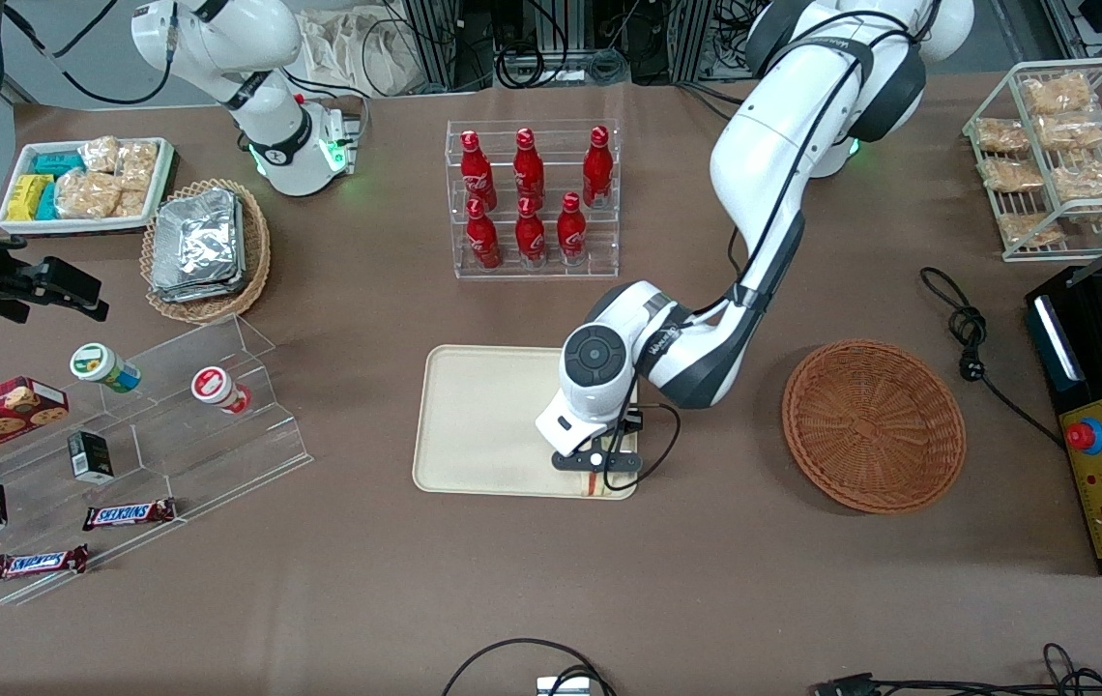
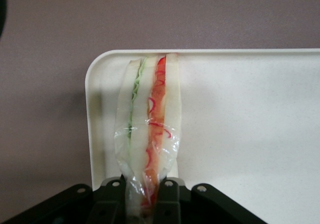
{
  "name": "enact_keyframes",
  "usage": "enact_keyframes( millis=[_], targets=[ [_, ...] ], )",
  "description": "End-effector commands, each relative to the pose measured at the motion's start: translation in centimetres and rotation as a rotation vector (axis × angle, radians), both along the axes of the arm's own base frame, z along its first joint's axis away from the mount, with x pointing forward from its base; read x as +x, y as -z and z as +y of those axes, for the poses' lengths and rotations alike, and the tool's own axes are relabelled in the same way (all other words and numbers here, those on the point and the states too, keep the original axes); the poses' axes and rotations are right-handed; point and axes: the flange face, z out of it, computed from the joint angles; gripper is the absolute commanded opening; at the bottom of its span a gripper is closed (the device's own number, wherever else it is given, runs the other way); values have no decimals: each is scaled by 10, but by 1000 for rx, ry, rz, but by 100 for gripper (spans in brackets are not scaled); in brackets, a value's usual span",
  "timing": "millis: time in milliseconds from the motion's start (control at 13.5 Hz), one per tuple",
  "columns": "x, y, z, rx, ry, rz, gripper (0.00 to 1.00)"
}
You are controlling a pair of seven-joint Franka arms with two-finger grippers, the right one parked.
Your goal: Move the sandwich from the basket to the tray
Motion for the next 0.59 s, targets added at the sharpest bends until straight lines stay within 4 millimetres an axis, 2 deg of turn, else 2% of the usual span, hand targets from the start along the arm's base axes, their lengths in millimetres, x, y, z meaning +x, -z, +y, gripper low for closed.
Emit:
enact_keyframes(
  millis=[0,74,222,296,370,519],
  targets=[
    [4,-6,-3,20,-11,-24,52],
    [4,-6,-3,20,-2,-33,99],
    [6,-11,-3,38,7,-65,100],
    [8,-27,-1,30,10,-83,100],
    [11,-41,10,34,11,-110,100],
    [5,-82,23,-19,16,-180,100]
  ],
)
